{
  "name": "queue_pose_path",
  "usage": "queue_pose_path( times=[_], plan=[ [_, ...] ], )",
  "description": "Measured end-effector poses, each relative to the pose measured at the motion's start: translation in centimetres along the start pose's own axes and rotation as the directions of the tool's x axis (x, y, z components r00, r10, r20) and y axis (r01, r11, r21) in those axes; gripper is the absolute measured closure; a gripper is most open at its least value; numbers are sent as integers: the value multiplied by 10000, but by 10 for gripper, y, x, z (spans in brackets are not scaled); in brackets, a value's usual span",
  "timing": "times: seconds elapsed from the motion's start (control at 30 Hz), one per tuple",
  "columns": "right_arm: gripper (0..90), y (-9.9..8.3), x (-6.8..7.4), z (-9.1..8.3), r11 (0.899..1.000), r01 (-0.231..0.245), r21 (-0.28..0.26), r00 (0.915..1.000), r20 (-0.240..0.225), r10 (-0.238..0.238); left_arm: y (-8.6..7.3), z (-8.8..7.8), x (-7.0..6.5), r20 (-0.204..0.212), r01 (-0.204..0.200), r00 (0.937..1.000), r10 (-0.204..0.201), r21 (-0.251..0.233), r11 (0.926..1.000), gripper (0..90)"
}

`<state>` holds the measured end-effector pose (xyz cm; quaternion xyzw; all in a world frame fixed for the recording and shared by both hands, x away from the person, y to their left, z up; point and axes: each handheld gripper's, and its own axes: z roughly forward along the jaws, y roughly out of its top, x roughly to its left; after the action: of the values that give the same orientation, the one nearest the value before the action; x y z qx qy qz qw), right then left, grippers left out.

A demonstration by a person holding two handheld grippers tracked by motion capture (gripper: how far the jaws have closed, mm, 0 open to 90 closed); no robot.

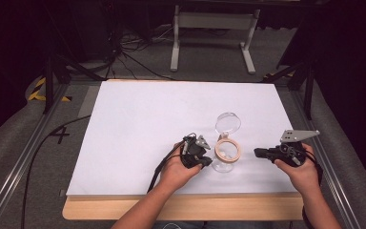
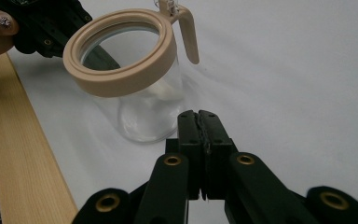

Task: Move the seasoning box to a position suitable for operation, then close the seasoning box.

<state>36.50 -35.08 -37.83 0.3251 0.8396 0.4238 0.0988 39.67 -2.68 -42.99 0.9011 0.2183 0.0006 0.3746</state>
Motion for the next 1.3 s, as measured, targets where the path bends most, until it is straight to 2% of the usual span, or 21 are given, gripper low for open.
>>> queue_pose_path(
  times=[0.07, 0.2, 0.37, 0.47, 0.67, 0.83, 0.87, 0.9, 0.93, 0.97, 1.0, 1.07, 1.17, 1.3],
  plan=[
    [885, 0, 0, 0, 10000, 23, -8, 10000, 13, -23, 0, 0, 0, 20, 131, 9999, -131, -159, 9998, 847],
    [885, 1, -1, -3, 9999, 64, -83, 10000, 45, -63, 0, -8, 2, -362, -4, 9993, 1, -71, 10000, 847],
    [885, 3, 1, -5, 9998, 145, -148, 9999, 73, -144, 0, -22, 7, -512, 418, 9977, -449, -606, 9973, 849],
    [883, 4, 4, -5, 9997, 178, -180, 9998, 60, -177, 1, -30, 10, -563, 493, 9970, -536, -747, 9960, 850],
    [884, 11, 11, -6, 9988, 358, -319, 9991, -195, -365, 6, -49, 19, -502, 754, 9953, -826, -1316, 9884, 836],
    [884, 16, 17, -6, 9982, 431, -422, 9979, -464, -450, 12, -58, 22, -807, 859, 9918, -993, -1548, 9842, 833],
    [884, 18, 19, -5, 9981, 489, -387, 9975, -498, -508, 15, -60, 24, -975, 772, 9910, -919, -1447, 9865, 822],
    [884, 20, 21, -5, 9980, 524, -364, 9969, -561, -544, 17, -61, 24, -883, 807, 9917, -937, -1404, 9868, 822],
    [884, 21, 22, -4, 9974, 601, -396, 9962, -602, -625, 18, -63, 26, -622, 943, 9927, -1029, -1287, 9872, 828],
    [884, 22, 24, -3, 9974, 590, -412, 9960, -650, -616, 19, -63, 27, -404, 1315, 9894, -1392, -1539, 9793, 816],
    [884, 24, 25, -3, 9971, 651, -393, 9954, -673, -676, 21, -65, 28, -385, 1455, 9873, -1539, -1672, 9751, 833],
    [884, 27, 27, -1, 9964, 750, -405, 9940, -770, -780, 26, -68, 30, -461, 1322, 9890, -1408, -1547, 9791, 860],
    [884, 30, 30, 1, 9952, 900, -372, 9916, -900, -930, 33, -70, 31, -506, 1201, 9902, -1299, -1635, 9792, 882],
    [884, 35, 33, 5, 9937, 1055, -382, 9883, -1065, -1090, 46, -73, 35, -807, 1171, 9877, -1340, -1868, 9754, 894]
  ],
)
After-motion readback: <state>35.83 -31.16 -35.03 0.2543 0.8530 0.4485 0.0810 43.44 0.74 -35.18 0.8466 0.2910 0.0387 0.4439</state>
